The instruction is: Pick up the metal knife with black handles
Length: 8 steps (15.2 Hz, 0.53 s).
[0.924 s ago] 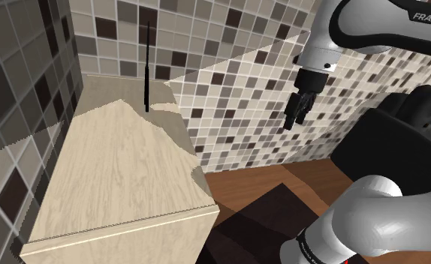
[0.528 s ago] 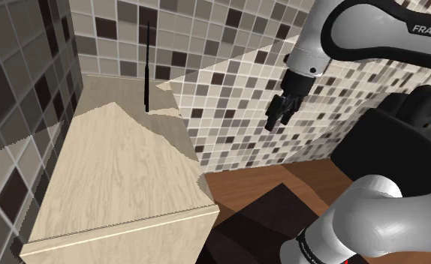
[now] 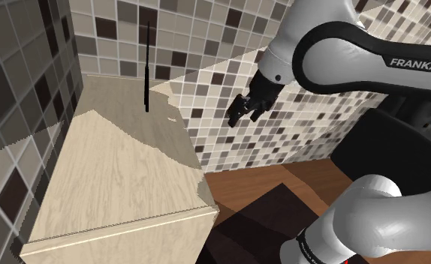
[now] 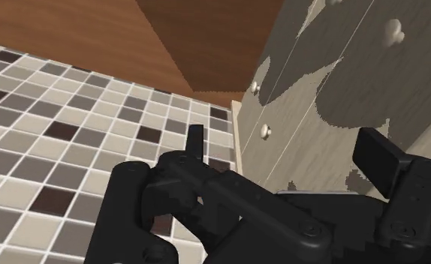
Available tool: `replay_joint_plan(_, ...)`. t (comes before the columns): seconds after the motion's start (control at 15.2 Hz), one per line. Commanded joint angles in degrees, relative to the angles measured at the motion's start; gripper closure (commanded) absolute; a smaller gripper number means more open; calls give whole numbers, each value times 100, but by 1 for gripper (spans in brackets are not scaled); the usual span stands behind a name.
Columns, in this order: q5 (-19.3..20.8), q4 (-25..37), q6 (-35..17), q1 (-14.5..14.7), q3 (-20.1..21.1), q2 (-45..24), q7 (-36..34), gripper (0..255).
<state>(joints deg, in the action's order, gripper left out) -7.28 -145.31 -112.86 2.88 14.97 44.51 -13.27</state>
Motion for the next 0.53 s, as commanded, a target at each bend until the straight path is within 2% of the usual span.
replay_joint_plan(0.0,15,18,-558,-66,361,-180,-407,0)
replay_joint_plan(0.26,247,182,-1512,-364,1138,-596,-1272,0)
replay_joint_plan(0.46,605,418,-2131,-776,1807,-942,-2015,0)
